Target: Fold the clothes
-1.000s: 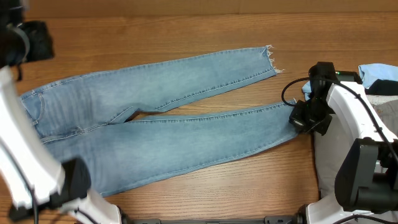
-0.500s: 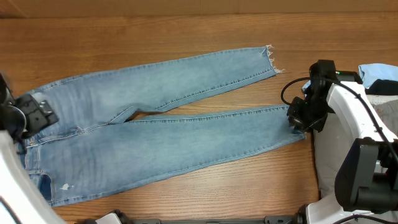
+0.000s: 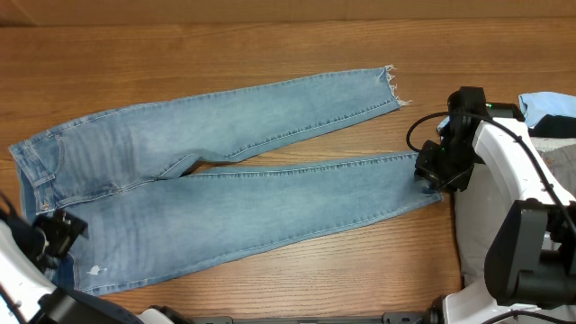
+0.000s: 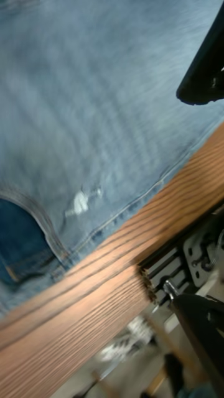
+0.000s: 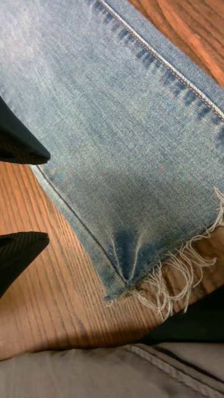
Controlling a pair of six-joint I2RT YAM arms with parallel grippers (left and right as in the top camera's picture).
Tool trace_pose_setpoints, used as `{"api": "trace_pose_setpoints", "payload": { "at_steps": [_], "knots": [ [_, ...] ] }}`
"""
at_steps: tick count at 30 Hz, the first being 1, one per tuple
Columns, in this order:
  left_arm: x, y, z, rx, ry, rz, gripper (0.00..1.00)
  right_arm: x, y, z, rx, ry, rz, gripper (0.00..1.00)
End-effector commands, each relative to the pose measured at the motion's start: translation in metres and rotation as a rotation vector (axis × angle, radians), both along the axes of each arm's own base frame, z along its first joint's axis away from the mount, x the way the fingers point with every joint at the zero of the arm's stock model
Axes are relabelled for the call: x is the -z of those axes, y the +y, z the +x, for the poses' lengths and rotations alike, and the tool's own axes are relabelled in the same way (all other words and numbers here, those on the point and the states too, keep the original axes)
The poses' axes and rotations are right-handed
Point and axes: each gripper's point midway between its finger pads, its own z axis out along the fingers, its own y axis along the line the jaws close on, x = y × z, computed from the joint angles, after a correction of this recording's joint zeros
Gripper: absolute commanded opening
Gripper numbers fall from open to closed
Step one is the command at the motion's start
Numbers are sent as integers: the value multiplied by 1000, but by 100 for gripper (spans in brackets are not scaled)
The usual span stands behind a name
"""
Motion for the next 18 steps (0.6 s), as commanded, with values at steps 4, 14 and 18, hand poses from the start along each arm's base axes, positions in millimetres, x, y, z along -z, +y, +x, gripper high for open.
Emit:
{"api": "trace_pose_setpoints", "payload": {
  "at_steps": [4,14,18],
  "knots": [
    [40,-2,-22,-125,-15,-35,88,-10,-1,6,-9,-43,3,41],
    [74,6,-29,-196,-4,33,74,-10,-1,7,-9,-44,2,41],
    [95,4,-29,-208,-21,52,69,-10,-1,7,-9,-45,2,42]
  ]
}}
